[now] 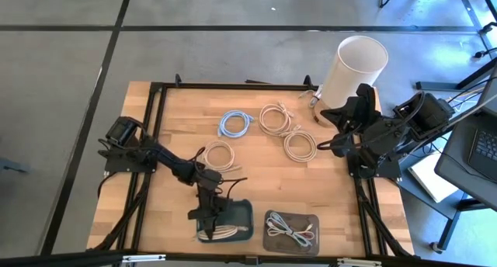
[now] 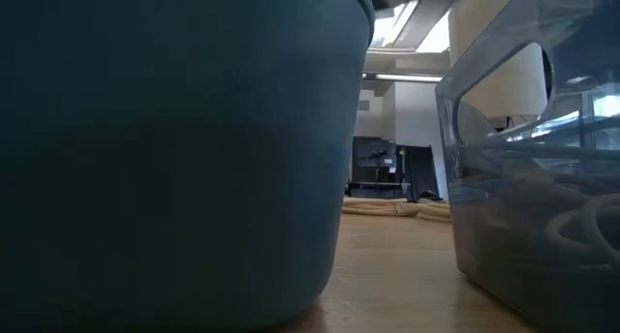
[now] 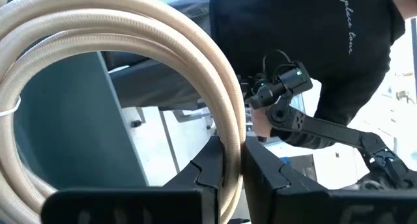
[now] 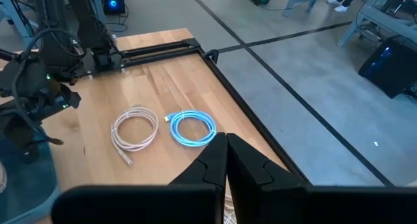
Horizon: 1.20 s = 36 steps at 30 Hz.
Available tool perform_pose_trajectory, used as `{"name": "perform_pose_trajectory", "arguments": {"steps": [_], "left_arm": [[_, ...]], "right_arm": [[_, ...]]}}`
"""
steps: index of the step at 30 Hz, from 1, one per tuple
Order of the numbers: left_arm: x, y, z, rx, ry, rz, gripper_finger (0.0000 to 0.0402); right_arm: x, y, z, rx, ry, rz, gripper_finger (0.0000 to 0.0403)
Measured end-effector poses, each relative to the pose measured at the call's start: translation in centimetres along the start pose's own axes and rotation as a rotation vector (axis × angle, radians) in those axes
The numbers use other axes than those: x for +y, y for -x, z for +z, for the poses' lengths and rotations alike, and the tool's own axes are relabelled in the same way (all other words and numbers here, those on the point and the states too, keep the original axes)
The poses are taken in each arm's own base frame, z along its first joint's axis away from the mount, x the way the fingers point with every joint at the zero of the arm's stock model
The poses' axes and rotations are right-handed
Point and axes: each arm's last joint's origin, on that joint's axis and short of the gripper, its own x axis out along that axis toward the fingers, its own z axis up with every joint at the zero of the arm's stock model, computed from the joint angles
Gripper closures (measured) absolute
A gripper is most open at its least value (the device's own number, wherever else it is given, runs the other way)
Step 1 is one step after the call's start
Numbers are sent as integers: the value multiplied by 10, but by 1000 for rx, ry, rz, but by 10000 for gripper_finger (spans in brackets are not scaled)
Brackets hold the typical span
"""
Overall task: Pick & Place USB Port
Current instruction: Put the brown HDMI cable into the blue bin
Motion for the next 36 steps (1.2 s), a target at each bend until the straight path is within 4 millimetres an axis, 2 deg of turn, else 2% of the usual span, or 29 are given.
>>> {"name": "perform_pose_trajectory", "arguments": {"steps": [9,18,26,36], "left_arm": [[-1,-2,-1,-3,-13,3,371],[2,-1,1,-77,-28,54,326],[10,-2,-2,-59,9,147,309],[12,-3,1,-56,-33,234,253]], "right_arm": [[1,0,1,-9,-13,6,391],[1,0,1,-10,-18,7,391],[1,0,1,-10,-18,7,391],[1,0,1,-10,-17,7,391]]}}
